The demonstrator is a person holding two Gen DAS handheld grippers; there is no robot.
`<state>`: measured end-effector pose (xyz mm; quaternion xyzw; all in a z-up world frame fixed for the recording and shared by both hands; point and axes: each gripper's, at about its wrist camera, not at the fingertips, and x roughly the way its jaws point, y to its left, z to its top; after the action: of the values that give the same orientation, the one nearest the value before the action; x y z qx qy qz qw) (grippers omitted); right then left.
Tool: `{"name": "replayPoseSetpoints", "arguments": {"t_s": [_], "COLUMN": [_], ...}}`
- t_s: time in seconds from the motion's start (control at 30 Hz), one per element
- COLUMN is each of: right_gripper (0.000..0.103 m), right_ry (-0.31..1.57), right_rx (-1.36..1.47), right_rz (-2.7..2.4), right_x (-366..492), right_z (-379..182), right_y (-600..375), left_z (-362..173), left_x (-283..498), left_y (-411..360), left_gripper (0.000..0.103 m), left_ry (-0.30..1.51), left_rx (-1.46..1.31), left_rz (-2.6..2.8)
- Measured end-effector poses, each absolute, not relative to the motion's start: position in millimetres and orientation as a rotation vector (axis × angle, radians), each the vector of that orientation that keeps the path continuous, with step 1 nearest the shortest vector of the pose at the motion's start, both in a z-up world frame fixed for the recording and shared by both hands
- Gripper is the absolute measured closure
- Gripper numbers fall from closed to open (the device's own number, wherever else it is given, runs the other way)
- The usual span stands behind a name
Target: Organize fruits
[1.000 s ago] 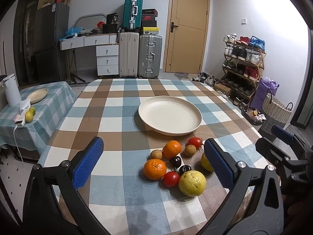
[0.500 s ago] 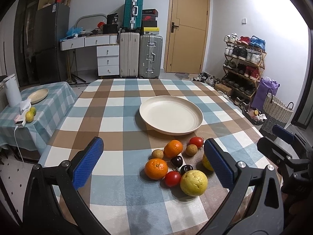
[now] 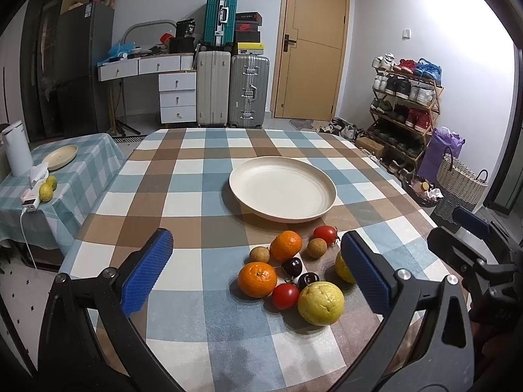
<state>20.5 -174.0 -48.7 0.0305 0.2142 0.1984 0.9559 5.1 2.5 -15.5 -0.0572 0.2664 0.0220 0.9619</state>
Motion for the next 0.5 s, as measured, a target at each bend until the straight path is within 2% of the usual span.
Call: {"name": "replayPoseSetpoints", "arguments": {"t_s": [0.5], "right_gripper": [0.000], "right_ry": [0.449], "right_rx": [0.064], "right_rz": [0.416], "right_x": [21.1], "right_z": [-52.0], "right_y": [-173.2], "left_z": [-16.7], "left_x": [4.9], "left_y": [7.1], "left_gripper": [0.001], "left_ry": [0.539], "left_rx": [-0.134], "left_rz": [0.038]}}
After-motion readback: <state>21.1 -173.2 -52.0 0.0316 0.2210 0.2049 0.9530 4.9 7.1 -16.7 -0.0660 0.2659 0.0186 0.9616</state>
